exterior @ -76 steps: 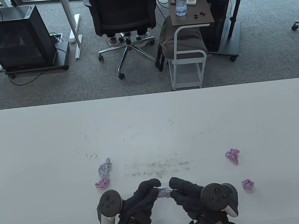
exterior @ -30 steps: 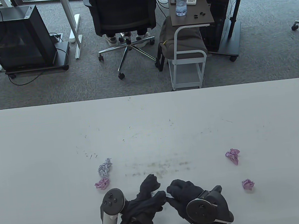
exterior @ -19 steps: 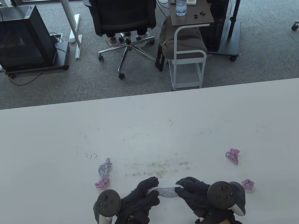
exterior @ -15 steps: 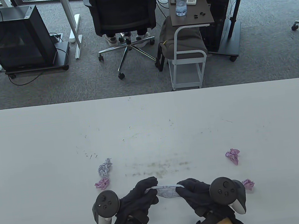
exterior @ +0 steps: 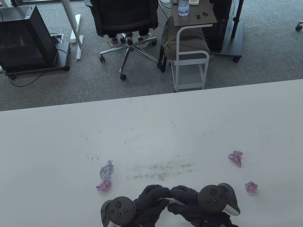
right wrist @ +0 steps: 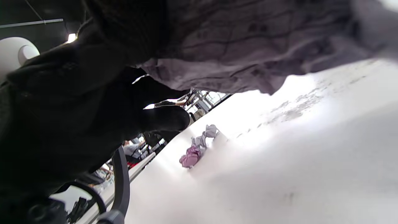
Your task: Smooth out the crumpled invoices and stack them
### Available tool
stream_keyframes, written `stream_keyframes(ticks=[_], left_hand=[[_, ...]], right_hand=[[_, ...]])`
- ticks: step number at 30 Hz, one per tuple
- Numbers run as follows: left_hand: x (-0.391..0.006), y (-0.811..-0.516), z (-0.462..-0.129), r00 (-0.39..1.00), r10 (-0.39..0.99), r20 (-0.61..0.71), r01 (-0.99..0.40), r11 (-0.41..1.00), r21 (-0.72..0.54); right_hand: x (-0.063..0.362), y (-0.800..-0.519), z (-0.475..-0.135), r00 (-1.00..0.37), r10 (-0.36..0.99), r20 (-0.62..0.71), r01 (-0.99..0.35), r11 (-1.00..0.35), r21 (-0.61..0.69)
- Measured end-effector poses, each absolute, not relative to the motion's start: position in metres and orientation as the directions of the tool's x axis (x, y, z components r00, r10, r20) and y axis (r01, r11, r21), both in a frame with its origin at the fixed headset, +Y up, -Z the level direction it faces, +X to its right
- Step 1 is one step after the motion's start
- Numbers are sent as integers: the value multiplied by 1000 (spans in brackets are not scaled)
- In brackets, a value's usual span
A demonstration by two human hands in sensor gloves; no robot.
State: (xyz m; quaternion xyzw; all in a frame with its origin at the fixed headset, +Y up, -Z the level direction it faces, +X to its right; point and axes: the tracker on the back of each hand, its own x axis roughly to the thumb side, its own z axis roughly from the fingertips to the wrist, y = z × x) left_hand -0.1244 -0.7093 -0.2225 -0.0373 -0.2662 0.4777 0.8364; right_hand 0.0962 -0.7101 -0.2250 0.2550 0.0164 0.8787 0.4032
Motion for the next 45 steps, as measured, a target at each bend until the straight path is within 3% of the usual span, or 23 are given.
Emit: stream_keyframes(ticks=[4,6,9,13,21,24,28,32,36,40,45], left_hand=[[-127,-718,-226,212,928,306,-863,325,-387],[-129,-723,-227,163,958,237,-895,245,-373],[-137,-729,-233,187,959,211,-901,253,-352],[-137,-732,-233,119,980,157,-905,172,-390],[-146,-736,-237,225,962,152,-905,264,-333],[-146,-734,-238,318,930,183,-878,362,-312],[-154,-732,-237,560,799,218,-777,598,-195],[-151,-723,-235,575,757,311,-725,647,-235],[-134,-707,-228,646,600,471,-555,794,-250],[-124,-705,-223,521,693,498,-692,685,-229],[-137,-708,-227,560,693,453,-722,677,-144]], right_hand=[[94,-712,-228,-426,828,364,-787,-538,302],[93,-713,-227,-427,830,358,-784,-537,311],[95,-713,-226,-473,807,354,-769,-574,281],[102,-715,-229,-469,822,324,-796,-552,249],[124,-716,-234,-371,890,265,-892,-421,165],[128,-714,-234,-399,879,262,-888,-442,128],[134,-712,-234,-473,836,278,-859,-508,66],[126,-711,-232,-587,734,342,-758,-646,87],[111,-714,-232,-533,754,384,-754,-629,188],[100,-718,-230,-499,772,394,-747,-614,257],[98,-725,-233,-537,763,359,-683,-643,347]])
